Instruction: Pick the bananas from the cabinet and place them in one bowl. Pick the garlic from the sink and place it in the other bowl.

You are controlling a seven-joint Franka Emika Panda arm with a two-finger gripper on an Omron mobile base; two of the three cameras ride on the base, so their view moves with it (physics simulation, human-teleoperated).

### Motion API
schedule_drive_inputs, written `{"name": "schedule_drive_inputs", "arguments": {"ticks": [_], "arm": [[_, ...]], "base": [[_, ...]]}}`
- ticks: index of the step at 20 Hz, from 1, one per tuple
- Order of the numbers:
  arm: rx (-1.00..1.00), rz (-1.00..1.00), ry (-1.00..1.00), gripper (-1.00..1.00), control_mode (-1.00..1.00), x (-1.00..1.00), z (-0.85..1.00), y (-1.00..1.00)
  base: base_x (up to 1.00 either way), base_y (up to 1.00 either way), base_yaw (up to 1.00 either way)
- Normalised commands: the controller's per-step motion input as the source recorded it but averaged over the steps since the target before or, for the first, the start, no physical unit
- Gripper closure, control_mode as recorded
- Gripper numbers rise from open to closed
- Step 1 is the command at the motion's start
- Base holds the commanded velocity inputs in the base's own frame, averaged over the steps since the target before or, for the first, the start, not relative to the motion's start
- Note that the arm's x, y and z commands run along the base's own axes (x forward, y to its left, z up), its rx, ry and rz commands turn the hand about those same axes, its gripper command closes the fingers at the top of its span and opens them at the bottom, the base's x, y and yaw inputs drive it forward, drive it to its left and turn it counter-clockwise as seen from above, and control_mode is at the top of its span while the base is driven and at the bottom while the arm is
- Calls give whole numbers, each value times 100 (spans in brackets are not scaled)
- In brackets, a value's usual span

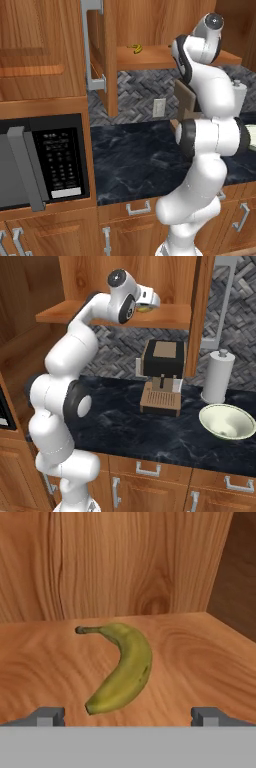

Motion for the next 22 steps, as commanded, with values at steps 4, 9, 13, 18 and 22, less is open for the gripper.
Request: {"name": "schedule_drive_inputs", "arguments": {"ticks": [4, 9, 13, 18, 22], "arm": [[0, 0, 0, -100, -100, 34, 0, 0], [0, 0, 0, -100, -100, 27, 0, -11], [0, 0, 0, -100, -100, 17, -6, -14], [0, 0, 0, -100, -100, 12, -10, -5], [0, 0, 1, -100, -100, 11, -10, 0]], "base": [[0, 0, 0], [0, 0, 0], [0, 0, 0], [0, 0, 0], [0, 0, 0]]}}
